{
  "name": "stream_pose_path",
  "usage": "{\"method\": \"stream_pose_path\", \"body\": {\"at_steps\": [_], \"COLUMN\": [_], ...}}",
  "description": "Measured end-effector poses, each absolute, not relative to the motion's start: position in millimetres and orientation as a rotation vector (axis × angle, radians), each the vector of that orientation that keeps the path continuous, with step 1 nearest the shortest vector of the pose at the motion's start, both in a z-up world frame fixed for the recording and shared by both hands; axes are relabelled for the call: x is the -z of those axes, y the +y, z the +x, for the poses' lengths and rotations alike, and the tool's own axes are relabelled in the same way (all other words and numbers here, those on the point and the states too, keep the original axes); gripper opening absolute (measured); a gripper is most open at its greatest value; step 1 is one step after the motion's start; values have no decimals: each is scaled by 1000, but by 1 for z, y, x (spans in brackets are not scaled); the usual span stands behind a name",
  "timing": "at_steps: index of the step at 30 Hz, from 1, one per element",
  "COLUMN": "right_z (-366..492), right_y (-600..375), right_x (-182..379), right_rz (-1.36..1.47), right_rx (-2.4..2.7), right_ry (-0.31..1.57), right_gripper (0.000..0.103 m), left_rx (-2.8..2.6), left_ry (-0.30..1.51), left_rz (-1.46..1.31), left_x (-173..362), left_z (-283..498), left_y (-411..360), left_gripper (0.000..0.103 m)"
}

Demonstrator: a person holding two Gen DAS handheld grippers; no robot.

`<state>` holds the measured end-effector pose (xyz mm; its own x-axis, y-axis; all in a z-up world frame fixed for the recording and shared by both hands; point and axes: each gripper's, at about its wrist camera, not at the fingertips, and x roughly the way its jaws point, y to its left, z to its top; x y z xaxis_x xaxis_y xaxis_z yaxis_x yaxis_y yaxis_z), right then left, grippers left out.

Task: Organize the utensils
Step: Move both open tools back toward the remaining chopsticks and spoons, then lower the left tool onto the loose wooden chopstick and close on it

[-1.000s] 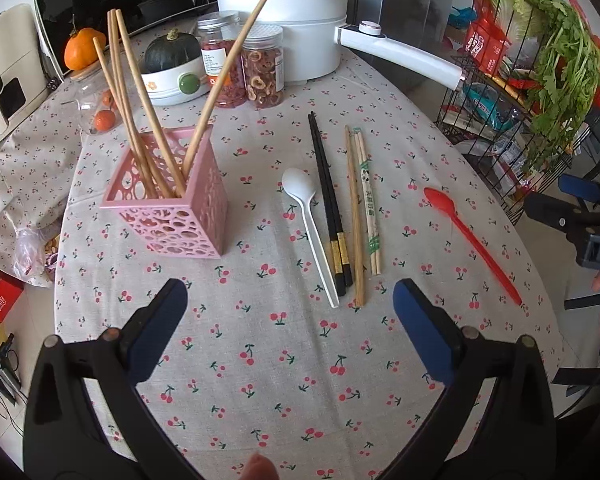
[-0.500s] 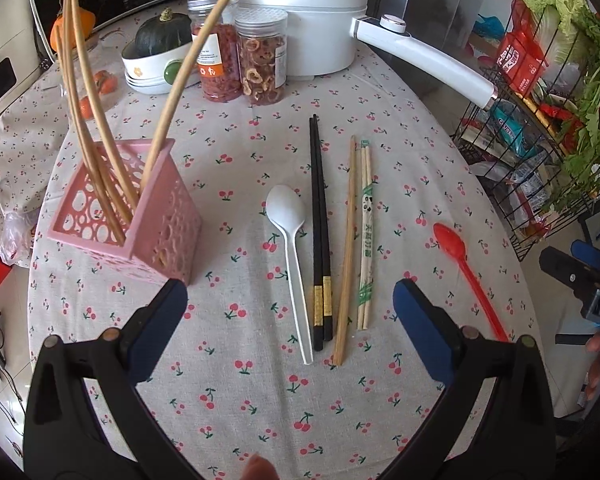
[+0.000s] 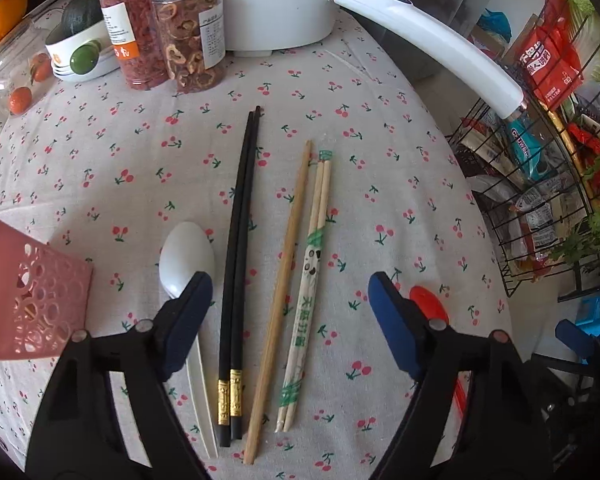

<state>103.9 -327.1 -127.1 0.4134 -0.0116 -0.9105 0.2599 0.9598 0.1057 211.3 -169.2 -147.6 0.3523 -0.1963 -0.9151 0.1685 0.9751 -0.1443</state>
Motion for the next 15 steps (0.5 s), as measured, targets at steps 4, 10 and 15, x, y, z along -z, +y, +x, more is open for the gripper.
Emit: {"method": "stream_pose_path", "body": {"at_steps": [4, 10, 15], "right_z": [107, 110, 115], "right_y": [-324, -329, -333], "right_x": [131, 137, 143], "right_rz": [217, 234, 248], "right_rx": [149, 137, 148], "right_ry": [1153, 1169, 1188], "right_gripper": [103, 103, 103], "left_rx": [204, 193, 207], "left_ry": [1153, 1153, 1152], "left_rz": [-45, -26, 4], "left_x": [154, 163, 166], "left_z": [225, 236, 241], "left_y": [-174, -181, -190], "left_gripper": [55, 31, 22]}}
